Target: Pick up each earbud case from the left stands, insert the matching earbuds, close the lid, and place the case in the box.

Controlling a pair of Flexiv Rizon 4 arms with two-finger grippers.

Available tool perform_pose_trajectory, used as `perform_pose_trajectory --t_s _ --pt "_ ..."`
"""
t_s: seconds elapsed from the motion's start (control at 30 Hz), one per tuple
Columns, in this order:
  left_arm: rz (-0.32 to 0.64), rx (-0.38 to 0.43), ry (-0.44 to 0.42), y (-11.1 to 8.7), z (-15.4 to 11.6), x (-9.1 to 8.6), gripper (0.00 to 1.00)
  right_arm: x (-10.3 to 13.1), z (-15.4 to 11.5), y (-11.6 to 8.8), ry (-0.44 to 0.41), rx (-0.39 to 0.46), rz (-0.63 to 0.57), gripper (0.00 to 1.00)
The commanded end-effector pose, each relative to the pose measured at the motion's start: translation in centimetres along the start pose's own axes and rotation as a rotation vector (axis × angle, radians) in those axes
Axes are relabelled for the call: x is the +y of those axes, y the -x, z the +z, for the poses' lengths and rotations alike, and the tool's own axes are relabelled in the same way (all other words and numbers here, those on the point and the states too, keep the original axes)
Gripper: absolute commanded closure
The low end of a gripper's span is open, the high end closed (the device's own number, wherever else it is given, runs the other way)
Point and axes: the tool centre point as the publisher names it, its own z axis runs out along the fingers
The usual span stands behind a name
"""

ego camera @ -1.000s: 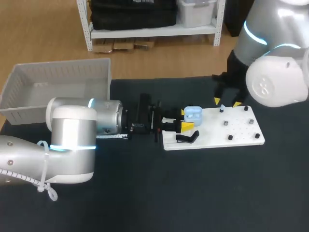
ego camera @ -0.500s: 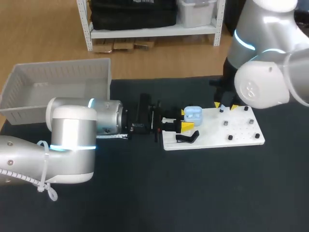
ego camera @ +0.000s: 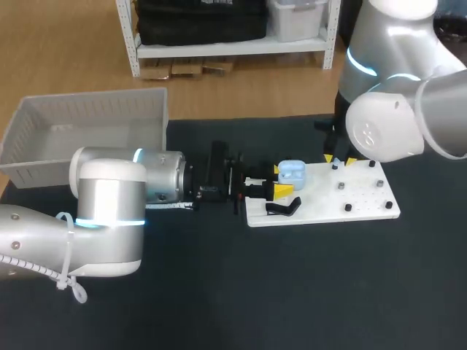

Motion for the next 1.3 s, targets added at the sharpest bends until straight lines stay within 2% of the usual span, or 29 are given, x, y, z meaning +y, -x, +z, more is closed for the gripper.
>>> perform_pose_trajectory --t_s 0.03,0.8,0.87,0.93,1.1,1.3 --pt "0.003 -0.003 0.006 -0.1 0.0 -0.1 1.00 0.0 0.3 0.2 -0.003 0.003 0.005 0.69" --pt "0.003 -0.003 0.006 -0.1 0.0 -0.1 1.00 0.0 1.1 0.2 -0.004 0.016 0.019 0.79" --pt "0.003 -0.003 0.006 -0.1 0.0 -0.1 1.00 0.0 1.1 0.2 -0.004 0.016 0.019 0.85" --pt "0.003 -0.003 0.006 -0.1 0.0 -0.1 1.00 0.0 1.1 0.2 -0.004 0.015 0.020 1.00" --pt "0.003 -0.003 0.006 -0.1 0.0 -0.1 1.00 -0.2 0.7 0.2 -0.006 0.011 0.024 1.00" --pt "0.003 -0.003 0.006 -0.1 0.0 -0.1 1.00 -0.3 -1.3 0.0 -0.001 0.001 0.029 1.00"
